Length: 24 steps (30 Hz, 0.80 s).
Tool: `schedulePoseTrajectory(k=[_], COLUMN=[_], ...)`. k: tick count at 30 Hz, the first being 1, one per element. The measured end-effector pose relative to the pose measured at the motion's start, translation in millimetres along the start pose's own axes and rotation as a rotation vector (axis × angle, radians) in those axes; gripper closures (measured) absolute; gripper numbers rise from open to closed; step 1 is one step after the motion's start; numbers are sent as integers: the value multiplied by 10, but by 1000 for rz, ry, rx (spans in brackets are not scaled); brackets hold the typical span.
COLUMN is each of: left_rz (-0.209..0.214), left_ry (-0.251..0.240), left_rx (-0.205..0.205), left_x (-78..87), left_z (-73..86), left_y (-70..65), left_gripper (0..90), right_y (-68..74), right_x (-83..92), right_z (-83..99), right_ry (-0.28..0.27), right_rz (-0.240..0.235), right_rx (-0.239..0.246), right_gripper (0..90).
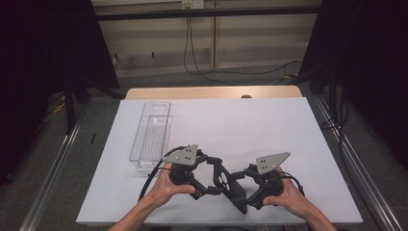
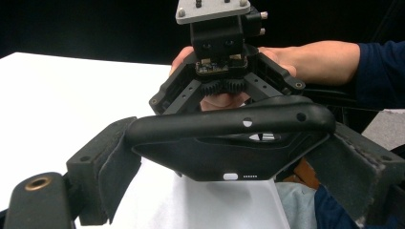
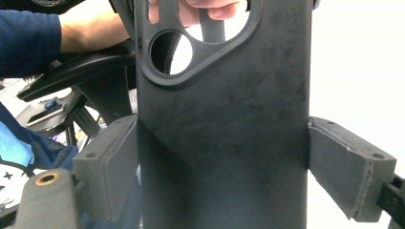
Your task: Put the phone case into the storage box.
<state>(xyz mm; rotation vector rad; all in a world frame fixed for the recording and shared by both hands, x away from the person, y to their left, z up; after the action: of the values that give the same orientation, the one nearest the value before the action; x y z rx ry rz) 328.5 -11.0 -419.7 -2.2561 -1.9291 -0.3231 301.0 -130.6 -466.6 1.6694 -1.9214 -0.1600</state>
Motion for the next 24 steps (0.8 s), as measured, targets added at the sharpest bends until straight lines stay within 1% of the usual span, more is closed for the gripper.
schedulePoseTrajectory(k=[3, 9, 19, 21, 24], left_rz=[-2, -16, -28, -38, -55], left_ry=[-1, -8, -21, -27, -25], left_rx=[0, 6, 33, 36, 40], left_x=[9, 31, 54, 63, 64], left_z=[-16, -57, -85, -91, -91], left_y=[7, 22, 41, 53, 69], left_gripper=[131, 134, 136, 136, 135], right_y=[-1, 3, 3, 2, -12], right_x=[4, 16, 34, 37, 49], right_z=[-8, -54, -91, -102, -122], right_ry=[-4, -29, -58, -66, -83], right_rz=[2, 3, 6, 9, 27], right_rx=[1, 4, -2, -2, -3], right_gripper=[145, 138, 130, 128, 111])
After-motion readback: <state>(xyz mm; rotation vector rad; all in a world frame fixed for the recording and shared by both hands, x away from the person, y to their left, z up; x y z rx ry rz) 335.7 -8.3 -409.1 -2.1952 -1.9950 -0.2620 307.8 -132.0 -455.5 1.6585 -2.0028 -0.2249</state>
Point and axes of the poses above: each handheld gripper's, and its own axes: x roughly backward along the jaws, z roughly out of its underside, y roughly to its left, the point moved 8 cm from there along -x, roughly forward along the jaws, and after that the axes turned 10 degrees about -x, right-handed, at the moved point
